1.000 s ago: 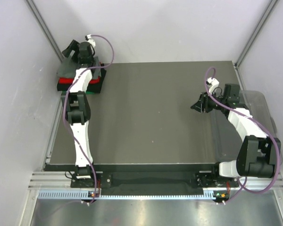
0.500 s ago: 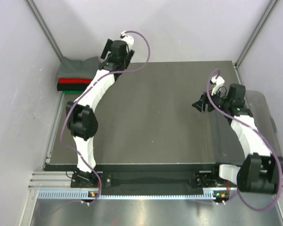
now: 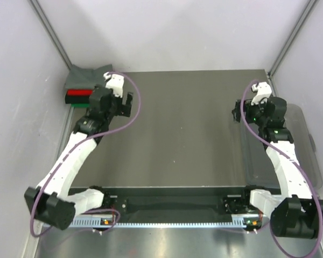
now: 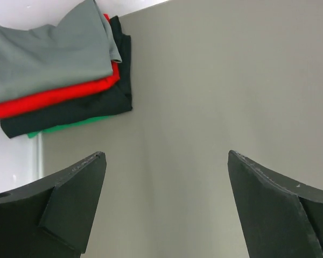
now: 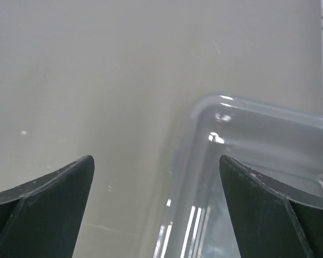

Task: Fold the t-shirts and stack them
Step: Reset both grippers

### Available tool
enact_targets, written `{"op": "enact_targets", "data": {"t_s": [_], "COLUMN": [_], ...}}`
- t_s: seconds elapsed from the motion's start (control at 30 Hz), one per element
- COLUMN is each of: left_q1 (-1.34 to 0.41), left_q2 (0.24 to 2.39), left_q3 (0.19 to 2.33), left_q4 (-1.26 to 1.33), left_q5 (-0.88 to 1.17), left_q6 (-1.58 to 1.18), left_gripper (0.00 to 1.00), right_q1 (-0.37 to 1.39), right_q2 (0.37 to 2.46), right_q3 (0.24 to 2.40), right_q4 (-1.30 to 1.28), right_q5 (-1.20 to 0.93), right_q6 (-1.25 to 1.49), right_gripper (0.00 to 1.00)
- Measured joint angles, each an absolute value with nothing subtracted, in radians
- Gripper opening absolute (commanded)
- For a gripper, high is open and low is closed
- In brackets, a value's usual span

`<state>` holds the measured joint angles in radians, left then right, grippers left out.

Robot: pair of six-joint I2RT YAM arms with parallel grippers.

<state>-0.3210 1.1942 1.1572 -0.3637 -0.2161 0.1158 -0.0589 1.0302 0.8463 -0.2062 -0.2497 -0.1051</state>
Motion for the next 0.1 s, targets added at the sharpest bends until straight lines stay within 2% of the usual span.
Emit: {"op": "enact_targets", "data": {"t_s": [0.1], "left_q1": [-0.306], "left_q2": [1.071], "left_q3": [1.066], "left_q4": [-0.339], "left_q5": [-0.196], "left_q6": [0.09], "left_gripper": [0.99], "right_q1": [-0.058], "right_q2": [1.0], "right_q3": [0.83], "right_q4": [-0.22], "right_q5": [-0.212], "right_q6": [-0.121], "right_gripper": [1.0]}}
